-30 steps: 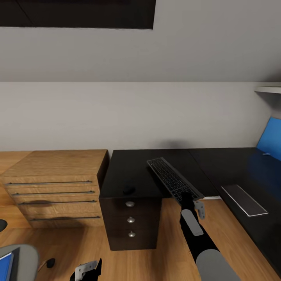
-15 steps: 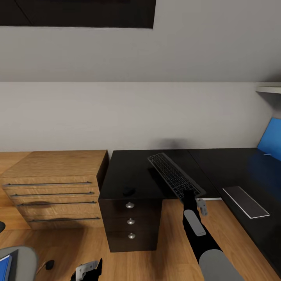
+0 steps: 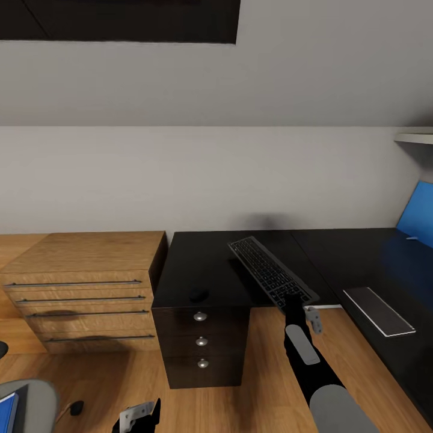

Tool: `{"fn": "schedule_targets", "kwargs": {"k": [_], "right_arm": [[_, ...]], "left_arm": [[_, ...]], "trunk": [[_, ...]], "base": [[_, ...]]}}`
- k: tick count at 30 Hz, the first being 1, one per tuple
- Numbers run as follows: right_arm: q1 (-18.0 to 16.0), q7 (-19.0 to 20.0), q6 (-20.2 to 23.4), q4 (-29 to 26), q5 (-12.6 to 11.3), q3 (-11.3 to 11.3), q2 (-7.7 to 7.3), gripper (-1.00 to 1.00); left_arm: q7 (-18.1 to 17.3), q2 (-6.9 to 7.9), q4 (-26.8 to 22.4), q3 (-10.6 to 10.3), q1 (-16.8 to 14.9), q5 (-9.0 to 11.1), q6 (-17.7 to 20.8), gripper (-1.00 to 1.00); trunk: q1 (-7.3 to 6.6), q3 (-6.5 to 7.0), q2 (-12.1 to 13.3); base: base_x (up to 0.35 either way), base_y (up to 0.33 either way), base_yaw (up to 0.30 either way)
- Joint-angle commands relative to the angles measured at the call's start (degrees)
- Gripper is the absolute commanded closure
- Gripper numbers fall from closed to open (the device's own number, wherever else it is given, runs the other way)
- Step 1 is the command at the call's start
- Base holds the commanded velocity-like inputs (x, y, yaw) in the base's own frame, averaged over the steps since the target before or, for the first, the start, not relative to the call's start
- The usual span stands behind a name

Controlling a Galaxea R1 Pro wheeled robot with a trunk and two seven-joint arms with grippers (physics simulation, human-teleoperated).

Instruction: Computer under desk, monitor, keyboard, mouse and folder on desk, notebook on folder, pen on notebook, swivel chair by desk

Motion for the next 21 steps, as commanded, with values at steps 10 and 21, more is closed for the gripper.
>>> {"fn": "schedule_targets", "kwargs": {"k": [10, 21], "right_arm": [[-0.03, -0.09, -0.06, 0.62, -0.31, -0.1, -0.18, 1.0], [-0.03, -0.09, -0.3, 1.31, -0.38, -0.09, -0.51, 1.0]], "left_arm": [[-0.4, -0.02, 0.09, -0.23, -0.05, 0.62, -0.14, -1.0], [-0.47, -0.16, 0.09, -0.24, -0.05, 0.62, -0.14, -1.0]], "trunk": [[0.0, -0.06, -0.03], [0.0, -0.06, -0.03]], "base": [[0.0, 0.0, 0.0], [0.107, 0.0, 0.0]]}}
